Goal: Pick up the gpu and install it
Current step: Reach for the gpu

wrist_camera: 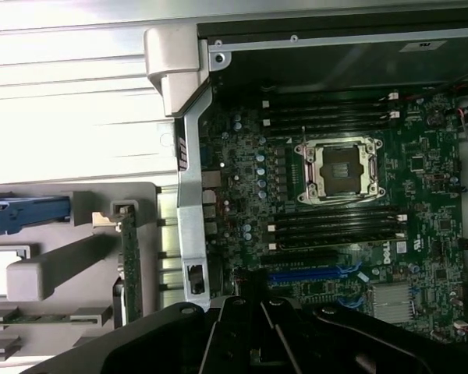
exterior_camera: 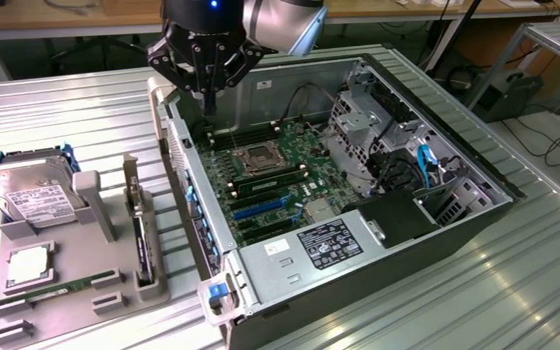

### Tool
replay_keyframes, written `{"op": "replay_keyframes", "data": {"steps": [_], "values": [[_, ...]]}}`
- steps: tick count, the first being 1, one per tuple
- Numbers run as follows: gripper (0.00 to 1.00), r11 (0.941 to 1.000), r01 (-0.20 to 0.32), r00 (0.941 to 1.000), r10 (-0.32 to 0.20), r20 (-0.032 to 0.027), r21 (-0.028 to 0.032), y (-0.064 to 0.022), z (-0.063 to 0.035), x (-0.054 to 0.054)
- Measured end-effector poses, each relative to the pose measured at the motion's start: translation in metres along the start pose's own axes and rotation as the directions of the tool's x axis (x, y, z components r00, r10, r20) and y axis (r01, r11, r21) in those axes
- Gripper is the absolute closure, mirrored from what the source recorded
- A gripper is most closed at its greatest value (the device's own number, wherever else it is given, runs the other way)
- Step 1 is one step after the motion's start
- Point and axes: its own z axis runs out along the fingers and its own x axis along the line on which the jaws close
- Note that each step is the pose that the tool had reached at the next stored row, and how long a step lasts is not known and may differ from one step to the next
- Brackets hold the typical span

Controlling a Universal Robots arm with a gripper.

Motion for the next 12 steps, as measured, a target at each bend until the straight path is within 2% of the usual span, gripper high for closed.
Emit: {"op": "replay_keyframes", "data": {"steps": [12], "values": [[0.89,1.0000,0.000,1.0000,0.000,0.0000,0.0000,-0.0003,-0.0001,0.0035]]}}
